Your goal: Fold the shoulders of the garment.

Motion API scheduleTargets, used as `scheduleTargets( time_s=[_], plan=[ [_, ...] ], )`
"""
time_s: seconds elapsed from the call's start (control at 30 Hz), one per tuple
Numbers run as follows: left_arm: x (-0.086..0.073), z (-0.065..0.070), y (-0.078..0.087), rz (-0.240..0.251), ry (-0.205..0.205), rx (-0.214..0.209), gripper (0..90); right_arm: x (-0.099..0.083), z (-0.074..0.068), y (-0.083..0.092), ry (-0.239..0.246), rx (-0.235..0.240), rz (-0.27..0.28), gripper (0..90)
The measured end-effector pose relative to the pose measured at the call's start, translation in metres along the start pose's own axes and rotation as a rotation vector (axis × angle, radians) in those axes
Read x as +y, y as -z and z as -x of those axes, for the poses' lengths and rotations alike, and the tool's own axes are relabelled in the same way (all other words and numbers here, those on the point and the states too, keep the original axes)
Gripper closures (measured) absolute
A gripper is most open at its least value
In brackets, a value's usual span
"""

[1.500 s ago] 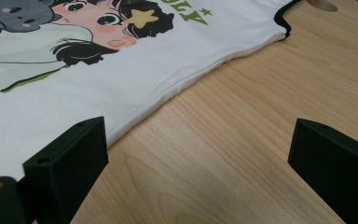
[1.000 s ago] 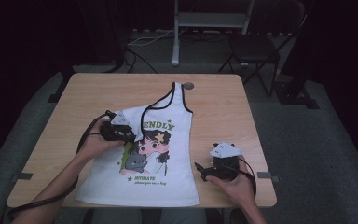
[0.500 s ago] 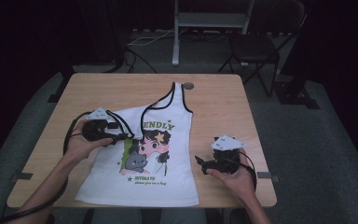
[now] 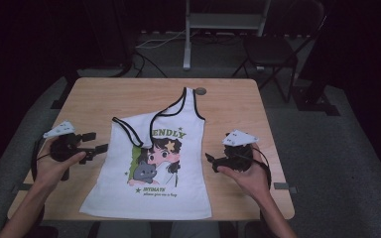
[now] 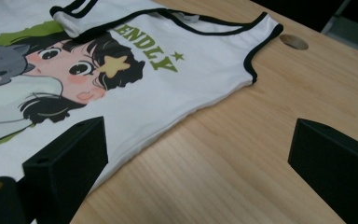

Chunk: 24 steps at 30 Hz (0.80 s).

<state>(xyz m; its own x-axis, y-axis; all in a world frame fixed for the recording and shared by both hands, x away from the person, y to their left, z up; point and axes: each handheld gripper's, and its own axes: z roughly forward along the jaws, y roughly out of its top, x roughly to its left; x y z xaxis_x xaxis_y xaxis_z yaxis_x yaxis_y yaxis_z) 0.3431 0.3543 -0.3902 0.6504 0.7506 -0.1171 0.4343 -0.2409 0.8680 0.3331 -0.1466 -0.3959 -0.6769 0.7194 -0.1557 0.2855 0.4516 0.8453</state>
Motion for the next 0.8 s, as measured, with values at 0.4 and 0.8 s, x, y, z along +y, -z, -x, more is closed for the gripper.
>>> scheduleTargets(
  time_s=[0.4, 0.8],
  plan=[
    [-0.005, 0.001, 0.044, 0.107, -0.015, 0.064, 21.6, 0.02, 0.012, -0.001, 0.014, -0.016, 0.018, 4.3],
    [-0.031, -0.01, 0.074, 0.209, 0.037, 0.172, 21.6, 0.029, 0.02, -0.008, 0.021, -0.023, 0.009, 4.3]
  ],
)
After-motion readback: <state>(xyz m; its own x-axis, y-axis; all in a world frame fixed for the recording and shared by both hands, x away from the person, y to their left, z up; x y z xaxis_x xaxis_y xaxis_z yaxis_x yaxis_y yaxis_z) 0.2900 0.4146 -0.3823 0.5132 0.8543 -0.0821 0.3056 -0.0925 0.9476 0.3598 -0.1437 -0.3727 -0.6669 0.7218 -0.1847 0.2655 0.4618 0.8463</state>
